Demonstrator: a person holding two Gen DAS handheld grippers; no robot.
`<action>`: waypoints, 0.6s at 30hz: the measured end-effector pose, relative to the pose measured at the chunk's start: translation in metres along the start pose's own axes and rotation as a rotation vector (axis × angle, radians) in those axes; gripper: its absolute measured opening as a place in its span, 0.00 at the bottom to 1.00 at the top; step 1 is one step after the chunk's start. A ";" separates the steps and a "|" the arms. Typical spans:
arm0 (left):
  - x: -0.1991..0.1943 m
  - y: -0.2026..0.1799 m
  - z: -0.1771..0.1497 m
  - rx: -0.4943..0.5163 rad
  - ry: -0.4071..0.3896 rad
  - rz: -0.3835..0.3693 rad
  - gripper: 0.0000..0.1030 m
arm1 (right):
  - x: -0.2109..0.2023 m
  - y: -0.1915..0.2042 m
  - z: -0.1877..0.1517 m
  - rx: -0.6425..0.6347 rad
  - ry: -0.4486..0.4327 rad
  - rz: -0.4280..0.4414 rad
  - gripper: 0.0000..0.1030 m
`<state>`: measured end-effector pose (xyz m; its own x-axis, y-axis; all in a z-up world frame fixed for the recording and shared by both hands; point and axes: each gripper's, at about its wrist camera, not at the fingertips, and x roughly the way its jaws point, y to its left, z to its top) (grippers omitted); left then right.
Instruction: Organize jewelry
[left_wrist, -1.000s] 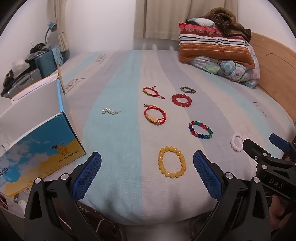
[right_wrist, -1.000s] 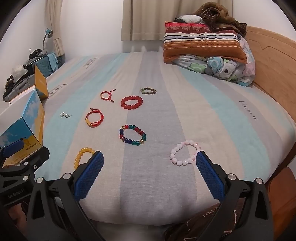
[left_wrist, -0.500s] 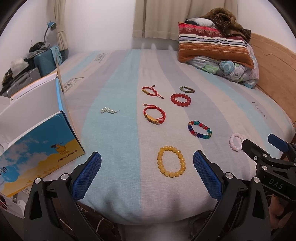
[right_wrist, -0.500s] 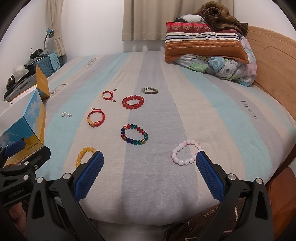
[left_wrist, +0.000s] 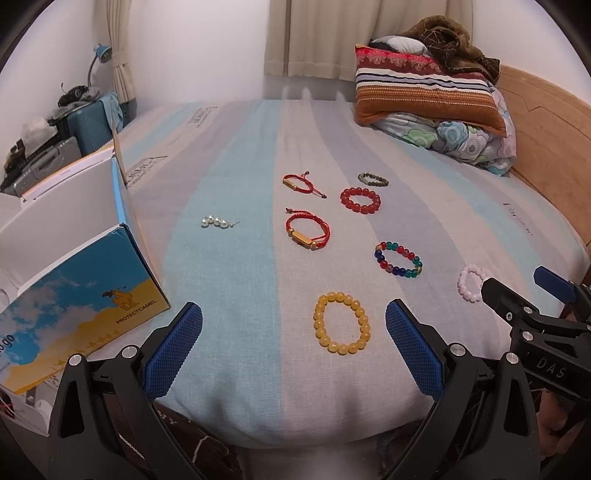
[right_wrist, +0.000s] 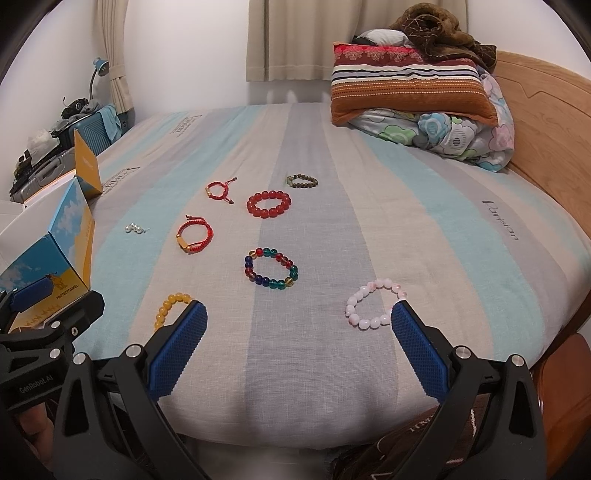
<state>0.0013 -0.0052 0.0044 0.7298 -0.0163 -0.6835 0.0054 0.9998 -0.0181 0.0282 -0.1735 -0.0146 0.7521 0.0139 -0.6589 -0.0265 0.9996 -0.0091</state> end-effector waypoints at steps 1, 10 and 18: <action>0.000 0.000 0.000 0.000 0.000 0.000 0.94 | 0.000 0.000 0.000 0.000 0.000 0.000 0.93; 0.000 -0.001 0.000 0.001 -0.003 0.003 0.94 | -0.001 0.003 0.000 -0.001 0.001 0.000 0.93; -0.001 -0.001 0.000 0.007 -0.006 0.006 0.94 | 0.000 0.002 0.000 0.000 0.001 0.000 0.93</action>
<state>0.0004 -0.0061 0.0049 0.7339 -0.0106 -0.6791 0.0058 0.9999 -0.0094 0.0279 -0.1716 -0.0147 0.7512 0.0135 -0.6599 -0.0262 0.9996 -0.0095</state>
